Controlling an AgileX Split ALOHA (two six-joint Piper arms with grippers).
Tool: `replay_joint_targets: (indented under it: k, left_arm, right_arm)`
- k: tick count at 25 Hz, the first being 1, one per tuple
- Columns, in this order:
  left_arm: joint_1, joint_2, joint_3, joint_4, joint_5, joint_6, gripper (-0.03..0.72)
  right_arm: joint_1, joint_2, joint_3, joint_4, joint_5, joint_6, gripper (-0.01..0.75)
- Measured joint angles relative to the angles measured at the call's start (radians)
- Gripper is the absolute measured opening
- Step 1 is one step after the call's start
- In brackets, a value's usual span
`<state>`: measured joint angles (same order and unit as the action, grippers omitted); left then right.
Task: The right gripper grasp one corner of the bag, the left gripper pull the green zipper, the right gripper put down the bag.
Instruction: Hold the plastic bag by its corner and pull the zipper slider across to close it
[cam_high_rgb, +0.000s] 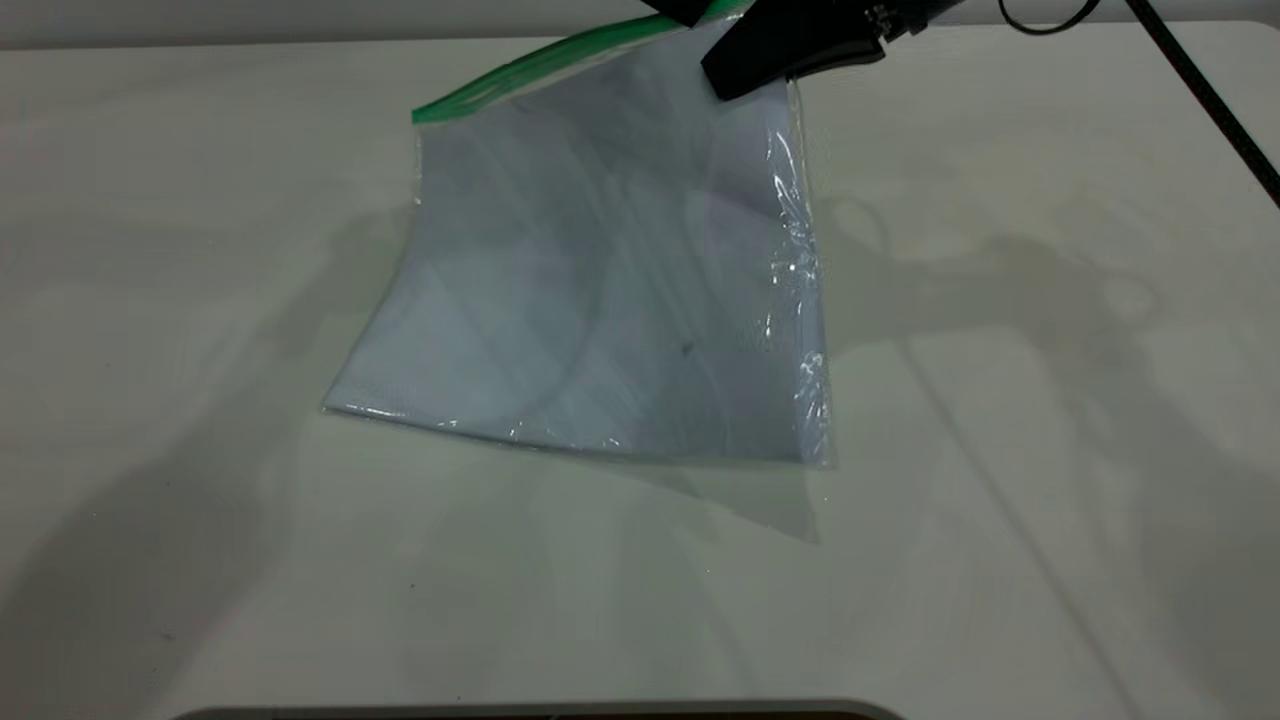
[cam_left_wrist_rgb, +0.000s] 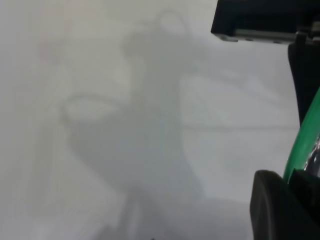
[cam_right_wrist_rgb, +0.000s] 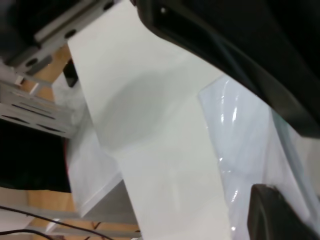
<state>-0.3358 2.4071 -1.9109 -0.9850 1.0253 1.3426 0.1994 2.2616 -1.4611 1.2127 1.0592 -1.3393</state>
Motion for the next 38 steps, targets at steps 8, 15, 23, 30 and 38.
replay_joint_targets:
  k: [8, 15, 23, 30, 38]
  left_arm:
    - [0.004, -0.002, -0.002, -0.036, -0.009, 0.017, 0.065]
    - [0.033, -0.002, -0.002, -0.043, -0.01, 0.02, 0.065]
    - [0.058, -0.002, -0.003, 0.037, -0.01, 0.021, 0.065]
    - [0.073, 0.0, -0.009, 0.082, -0.004, 0.019, 0.067]
    - [0.091, 0.01, -0.01, 0.11, 0.003, 0.019, 0.07]
  right_arm:
    - [-0.023, -0.041, 0.0, -0.023, -0.01, 0.0, 0.033]
    - [-0.051, -0.053, 0.0, 0.001, 0.004, -0.002, 0.033]
    - [-0.059, -0.053, 0.0, 0.058, 0.007, -0.027, 0.033]
    - [-0.059, -0.053, 0.0, 0.097, 0.005, -0.034, 0.033]
    - [-0.059, -0.053, 0.0, 0.12, 0.002, -0.047, 0.033]
